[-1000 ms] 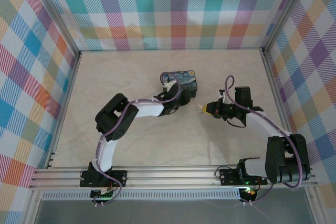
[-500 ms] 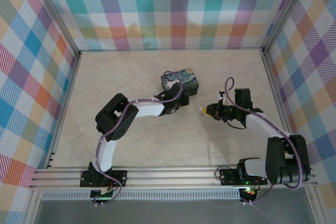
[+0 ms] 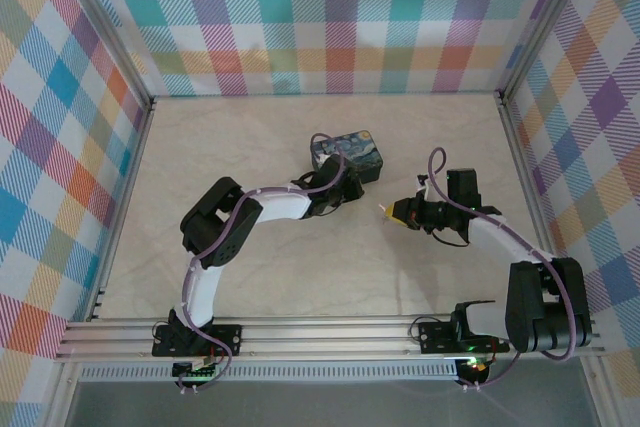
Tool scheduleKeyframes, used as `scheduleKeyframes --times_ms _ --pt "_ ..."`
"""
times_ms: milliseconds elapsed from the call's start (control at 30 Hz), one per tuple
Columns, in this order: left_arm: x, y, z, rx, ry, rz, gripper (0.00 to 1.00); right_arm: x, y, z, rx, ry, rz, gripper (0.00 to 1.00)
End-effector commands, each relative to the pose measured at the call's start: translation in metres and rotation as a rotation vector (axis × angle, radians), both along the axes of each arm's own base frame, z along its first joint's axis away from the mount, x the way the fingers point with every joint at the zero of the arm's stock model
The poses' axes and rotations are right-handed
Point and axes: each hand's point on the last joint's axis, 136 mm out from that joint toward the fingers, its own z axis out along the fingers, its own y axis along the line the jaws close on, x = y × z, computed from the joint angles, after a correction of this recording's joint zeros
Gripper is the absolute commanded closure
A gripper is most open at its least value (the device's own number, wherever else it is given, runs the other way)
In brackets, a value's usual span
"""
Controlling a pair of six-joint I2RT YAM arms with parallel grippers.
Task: Unlock a padlock with a key
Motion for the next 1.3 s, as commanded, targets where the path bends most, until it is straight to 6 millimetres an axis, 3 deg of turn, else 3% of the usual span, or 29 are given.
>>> scheduleKeyframes --times_ms 0,267,533,800,1000,1267 --pt "-0.005 -0.004 0.02 -0.135 0.11 -0.027 1.0 -0.009 0.004 0.002 0.006 -0.015 0.029 1.0" --pt "-0.004 0.013 0.037 -0.325 0.238 -0.019 1.0 -0.009 0.018 0.012 0.057 -0.05 0.072 1.0" --pt "-0.006 0.027 0.095 -0.498 0.317 -0.066 1.0 0.002 0.029 0.038 0.146 -0.08 0.064 1.0" --pt "-0.009 0.045 0.133 -0.619 0.364 -0.075 1.0 0.019 0.056 0.077 0.228 -0.105 0.063 1.0" --pt "-0.014 0.05 0.15 -0.657 0.347 -0.08 1.0 0.034 0.065 0.064 0.265 -0.013 -0.006 1.0" --pt "-0.019 0.056 0.14 -0.691 0.378 -0.036 1.0 0.033 0.072 0.057 0.261 0.047 -0.071 1.0"
